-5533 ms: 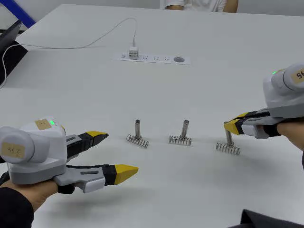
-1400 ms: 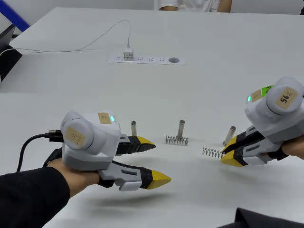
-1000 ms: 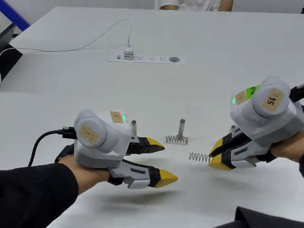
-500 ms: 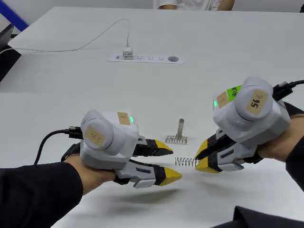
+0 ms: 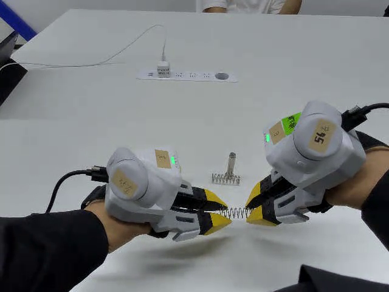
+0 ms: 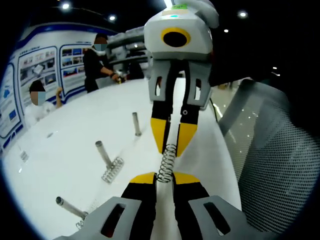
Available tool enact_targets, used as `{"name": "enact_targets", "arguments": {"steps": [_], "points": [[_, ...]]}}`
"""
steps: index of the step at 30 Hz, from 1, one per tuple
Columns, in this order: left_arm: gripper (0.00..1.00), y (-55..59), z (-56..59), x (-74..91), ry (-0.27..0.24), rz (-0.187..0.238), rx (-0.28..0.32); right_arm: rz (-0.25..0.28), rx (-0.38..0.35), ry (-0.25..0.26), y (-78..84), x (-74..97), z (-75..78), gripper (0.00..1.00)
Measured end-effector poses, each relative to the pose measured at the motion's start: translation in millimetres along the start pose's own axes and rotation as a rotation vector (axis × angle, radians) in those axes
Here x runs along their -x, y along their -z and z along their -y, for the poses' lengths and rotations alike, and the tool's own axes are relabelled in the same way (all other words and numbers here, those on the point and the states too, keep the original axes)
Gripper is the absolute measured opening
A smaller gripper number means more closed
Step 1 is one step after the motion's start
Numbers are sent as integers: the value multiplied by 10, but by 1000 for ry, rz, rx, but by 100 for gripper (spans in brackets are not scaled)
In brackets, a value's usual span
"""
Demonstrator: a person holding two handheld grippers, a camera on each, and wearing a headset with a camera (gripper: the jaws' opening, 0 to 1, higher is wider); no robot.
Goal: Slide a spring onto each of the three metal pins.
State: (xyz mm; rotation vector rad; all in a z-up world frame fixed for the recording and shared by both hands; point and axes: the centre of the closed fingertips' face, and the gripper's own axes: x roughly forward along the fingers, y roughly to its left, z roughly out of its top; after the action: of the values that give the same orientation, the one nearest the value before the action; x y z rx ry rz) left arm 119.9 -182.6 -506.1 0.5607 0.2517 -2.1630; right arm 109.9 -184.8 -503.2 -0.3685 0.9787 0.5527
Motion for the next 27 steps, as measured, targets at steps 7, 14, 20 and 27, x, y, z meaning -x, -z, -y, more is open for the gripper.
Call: {"name": "enact_targets", "arguments": {"steps": [7, 14, 20, 27], "points": [[12, 10, 3, 2, 0, -6, -5, 31, 16, 7, -145, 106, -10, 11], [12, 19, 32, -7, 8, -14, -12, 70, 33, 10, -305, 147, -29, 11], [11, 11, 42, -14, 12, -12, -14, 99, 44, 15, -412, 154, -39, 11], [11, 3, 71, -32, 20, -10, -15, 128, 50, 13, -511, 125, -62, 12]]}}
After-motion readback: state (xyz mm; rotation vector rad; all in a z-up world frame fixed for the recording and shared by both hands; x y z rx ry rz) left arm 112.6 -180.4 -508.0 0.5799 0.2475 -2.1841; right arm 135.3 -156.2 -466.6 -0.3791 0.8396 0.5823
